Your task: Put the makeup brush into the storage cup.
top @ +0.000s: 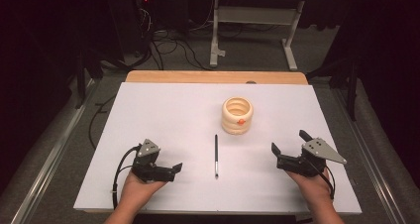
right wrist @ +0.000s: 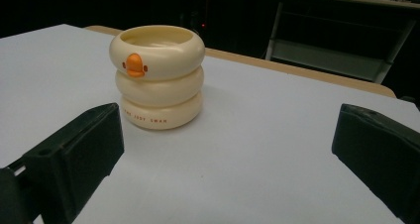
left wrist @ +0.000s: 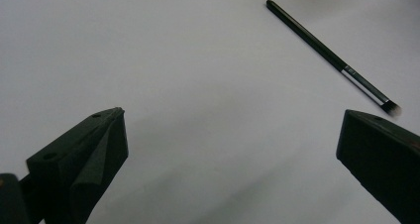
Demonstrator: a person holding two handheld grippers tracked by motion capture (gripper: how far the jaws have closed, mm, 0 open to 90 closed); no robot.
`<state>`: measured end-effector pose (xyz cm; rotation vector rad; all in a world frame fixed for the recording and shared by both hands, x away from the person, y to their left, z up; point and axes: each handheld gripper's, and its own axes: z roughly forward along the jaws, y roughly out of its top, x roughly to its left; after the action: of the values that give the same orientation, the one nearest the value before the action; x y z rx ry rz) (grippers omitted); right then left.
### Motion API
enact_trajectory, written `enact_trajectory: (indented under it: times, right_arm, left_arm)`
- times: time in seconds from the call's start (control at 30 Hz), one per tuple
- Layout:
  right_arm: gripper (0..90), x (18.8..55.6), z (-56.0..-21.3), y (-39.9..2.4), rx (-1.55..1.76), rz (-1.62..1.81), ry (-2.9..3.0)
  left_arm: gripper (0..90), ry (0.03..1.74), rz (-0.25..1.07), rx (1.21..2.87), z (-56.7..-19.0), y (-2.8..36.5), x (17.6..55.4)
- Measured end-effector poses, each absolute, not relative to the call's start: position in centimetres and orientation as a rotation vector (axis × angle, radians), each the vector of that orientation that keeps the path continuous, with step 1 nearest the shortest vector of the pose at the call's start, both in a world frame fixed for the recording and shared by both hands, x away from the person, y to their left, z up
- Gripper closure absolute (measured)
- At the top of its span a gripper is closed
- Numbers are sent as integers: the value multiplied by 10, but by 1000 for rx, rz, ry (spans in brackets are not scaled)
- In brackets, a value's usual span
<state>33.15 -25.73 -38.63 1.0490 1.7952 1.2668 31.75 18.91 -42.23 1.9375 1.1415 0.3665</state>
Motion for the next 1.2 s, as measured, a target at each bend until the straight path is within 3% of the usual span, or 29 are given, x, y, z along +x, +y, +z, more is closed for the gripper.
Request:
enact_trajectory:
  times: [0.5,0.87,1.2]
  right_arm:
    - [16,331,-385,-256,1063,1275,1784]
    - [19,331,-384,-257,1065,1278,1786]
    - [22,331,-385,-257,1064,1280,1789]
  left_arm:
    - [2,1203,323,1961,-409,179,324]
    - [2,1226,292,2116,-387,161,346]
    - [2,1288,185,2248,-386,152,363]
